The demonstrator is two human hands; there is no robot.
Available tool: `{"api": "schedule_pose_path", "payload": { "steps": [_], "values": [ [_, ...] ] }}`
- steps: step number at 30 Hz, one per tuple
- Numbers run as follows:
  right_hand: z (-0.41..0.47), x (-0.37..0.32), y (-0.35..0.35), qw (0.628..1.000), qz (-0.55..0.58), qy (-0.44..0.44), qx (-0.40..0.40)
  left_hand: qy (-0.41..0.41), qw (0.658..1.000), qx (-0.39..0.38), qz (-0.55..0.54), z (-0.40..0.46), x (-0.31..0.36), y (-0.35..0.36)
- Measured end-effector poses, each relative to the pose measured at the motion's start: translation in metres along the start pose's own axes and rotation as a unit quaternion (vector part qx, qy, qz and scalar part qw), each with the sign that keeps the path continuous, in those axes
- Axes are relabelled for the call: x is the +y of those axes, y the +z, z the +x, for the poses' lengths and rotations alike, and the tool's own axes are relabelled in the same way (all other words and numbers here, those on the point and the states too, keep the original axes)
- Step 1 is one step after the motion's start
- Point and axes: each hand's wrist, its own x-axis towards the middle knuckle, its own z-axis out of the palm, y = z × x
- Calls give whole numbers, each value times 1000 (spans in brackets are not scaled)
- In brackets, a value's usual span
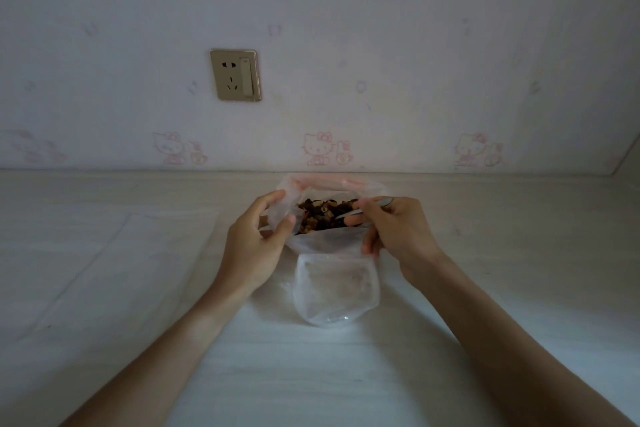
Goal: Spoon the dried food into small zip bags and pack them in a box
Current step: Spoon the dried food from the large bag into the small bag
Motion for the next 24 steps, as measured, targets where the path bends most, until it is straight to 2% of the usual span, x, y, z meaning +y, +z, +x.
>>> {"api": "schedule_pose_path", "payload": {
  "steps": [6, 10, 13, 16, 18, 20, 24],
  "values": [
    [0, -3, -7, 997, 52, 59, 7, -4, 1000, -2, 8, 0, -1, -1],
    [-5, -9, -12, 995, 83, 61, 9, -13, 1000, 1, 5, 0, -1, -1],
    [-7, -13, -18, 994, 93, 49, 19, -1, 998, 51, 43, -4, 5, -2],
    [-7, -17, -22, 993, 107, 45, 20, 64, 989, 101, 87, -8, 16, -13],
    [-6, -20, -24, 992, 115, 40, 14, 81, 992, 53, 84, -13, 23, -22],
    [-5, -22, -27, 992, 118, 34, 4, 78, 992, -31, 93, -21, 25, -27],
    [-6, -26, -32, 992, 118, 26, -35, 43, 982, -135, 121, -39, 18, -26]
  ]
}}
